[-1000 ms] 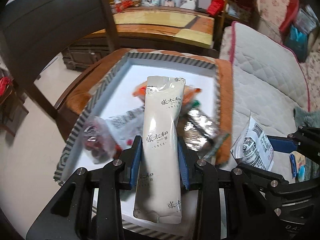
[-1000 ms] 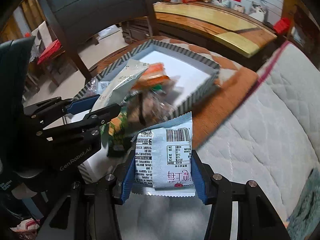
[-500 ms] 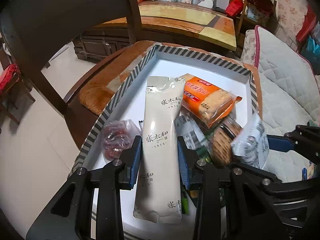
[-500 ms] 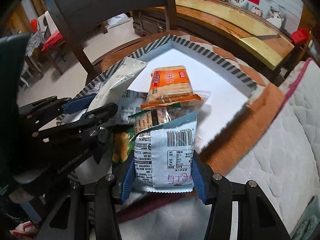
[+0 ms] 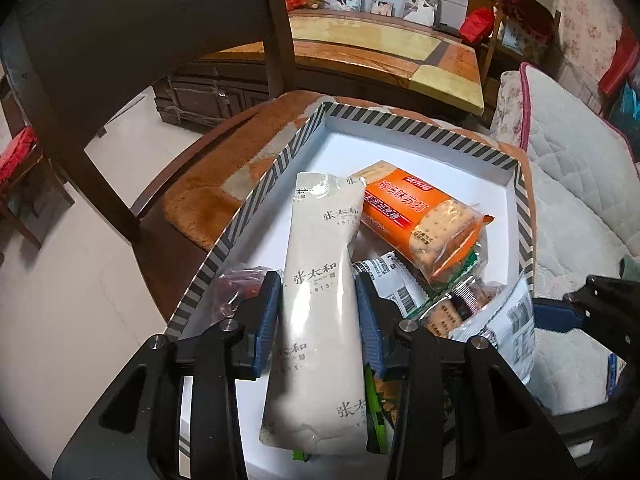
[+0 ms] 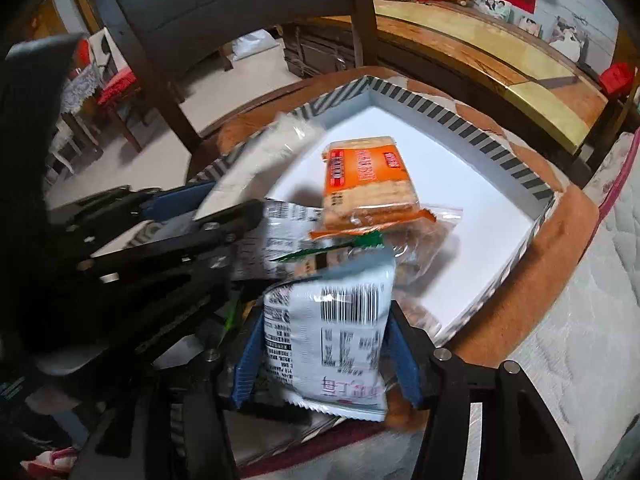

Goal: Organize snacks
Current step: 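Open both grippers to release the stick packet and printed packet into the tray, then move both grippers back to the cracker pack on the mattress, then grasp the Beihaidao cracker pack with the left gripper while the right grasps the blue-white packet, then carry the cracker pack to the tray while the right gripper carries the blue-white packet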

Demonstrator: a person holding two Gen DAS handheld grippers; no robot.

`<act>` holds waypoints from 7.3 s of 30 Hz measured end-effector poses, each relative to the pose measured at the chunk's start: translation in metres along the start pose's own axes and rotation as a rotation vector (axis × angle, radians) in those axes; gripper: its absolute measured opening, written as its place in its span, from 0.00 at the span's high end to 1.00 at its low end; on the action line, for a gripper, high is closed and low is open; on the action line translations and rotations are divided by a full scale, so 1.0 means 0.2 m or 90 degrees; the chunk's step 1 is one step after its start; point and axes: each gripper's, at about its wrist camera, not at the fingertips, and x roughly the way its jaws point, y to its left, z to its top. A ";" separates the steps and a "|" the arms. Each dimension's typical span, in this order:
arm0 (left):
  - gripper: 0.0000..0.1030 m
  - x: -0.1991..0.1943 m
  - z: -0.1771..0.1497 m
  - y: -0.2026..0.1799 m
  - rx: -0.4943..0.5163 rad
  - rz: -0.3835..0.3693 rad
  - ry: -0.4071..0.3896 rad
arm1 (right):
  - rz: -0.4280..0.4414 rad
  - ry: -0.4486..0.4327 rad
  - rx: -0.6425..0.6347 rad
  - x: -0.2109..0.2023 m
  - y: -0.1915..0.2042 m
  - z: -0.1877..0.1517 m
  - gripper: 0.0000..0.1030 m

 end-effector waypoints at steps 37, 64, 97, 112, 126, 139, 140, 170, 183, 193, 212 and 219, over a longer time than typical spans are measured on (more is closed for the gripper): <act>0.48 -0.47 -0.24 -0.74 0.148 -0.144 -0.068 | -0.107 -0.093 0.158 -0.68 -0.27 -0.75 0.42; 0.47 -0.53 -0.55 -1.36 0.305 -0.242 -0.012 | -0.253 -0.088 0.321 -1.00 -0.66 -1.39 0.38; 0.47 -0.43 -0.60 -1.51 0.327 -0.251 0.035 | -0.258 -0.035 0.343 -0.96 -0.78 -1.52 0.36; 0.47 -0.38 -0.63 -1.59 0.334 -0.311 0.111 | -0.245 -0.019 0.373 -1.00 -0.89 -1.62 0.33; 0.47 -0.28 -0.54 -1.50 0.307 -0.304 0.120 | -0.186 0.070 0.232 -0.64 -0.97 -1.52 0.33; 0.47 -0.27 -0.49 -1.81 0.509 -0.413 0.087 | -0.130 0.037 0.431 -0.78 -0.92 -1.74 0.37; 0.47 -0.27 -0.49 -1.85 0.532 -0.418 0.087 | -0.127 0.026 0.442 -0.80 -0.93 -1.74 0.37; 0.46 -0.07 -0.68 -2.22 0.740 -0.391 0.126 | -0.144 0.044 0.424 -0.73 -0.93 -1.69 0.35; 0.47 -0.08 -0.54 -1.63 0.478 -0.312 0.107 | -0.145 0.032 0.386 -0.65 -0.83 -1.59 0.73; 0.47 -0.19 -0.46 -1.15 0.308 -0.253 0.068 | -0.105 0.020 0.320 -0.58 -0.69 -1.34 0.75; 0.47 -0.31 -0.21 -0.47 0.155 -0.110 -0.027 | -0.041 -0.006 0.128 -0.46 -0.26 -0.60 0.75; 0.47 -0.24 -0.15 -0.27 0.102 -0.074 -0.026 | -0.026 -0.002 0.090 -0.36 -0.19 -0.38 0.75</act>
